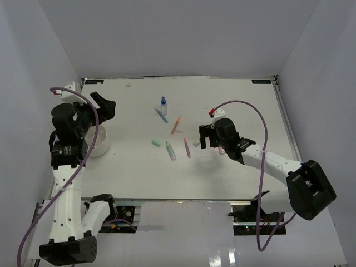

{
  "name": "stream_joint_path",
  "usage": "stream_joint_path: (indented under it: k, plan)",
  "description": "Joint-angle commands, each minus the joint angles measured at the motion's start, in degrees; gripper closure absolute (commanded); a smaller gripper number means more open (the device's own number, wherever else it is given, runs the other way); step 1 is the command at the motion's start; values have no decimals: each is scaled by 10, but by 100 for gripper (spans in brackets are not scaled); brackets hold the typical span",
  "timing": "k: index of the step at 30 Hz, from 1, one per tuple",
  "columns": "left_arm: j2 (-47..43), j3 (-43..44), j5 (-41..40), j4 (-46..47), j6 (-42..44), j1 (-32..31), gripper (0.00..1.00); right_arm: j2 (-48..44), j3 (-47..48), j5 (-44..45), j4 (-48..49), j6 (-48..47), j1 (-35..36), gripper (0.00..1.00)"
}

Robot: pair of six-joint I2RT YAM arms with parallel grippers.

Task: Sort the stationery into containers
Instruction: Pick up the pen from the center of the board.

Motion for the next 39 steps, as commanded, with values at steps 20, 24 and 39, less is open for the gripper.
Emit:
stream_joint_path:
  k: [20, 24, 39]
  plan:
    - [31, -223, 174, 162, -24, -77, 2, 102, 52, -11, -71, 24, -124, 7]
    - [33, -232, 180, 159, -26, -78, 2, 116, 31, -17, -72, 31, -123, 13]
    - [55, -231, 192, 157, -26, -82, 2, 129, -5, 0, -63, 37, -112, 36]
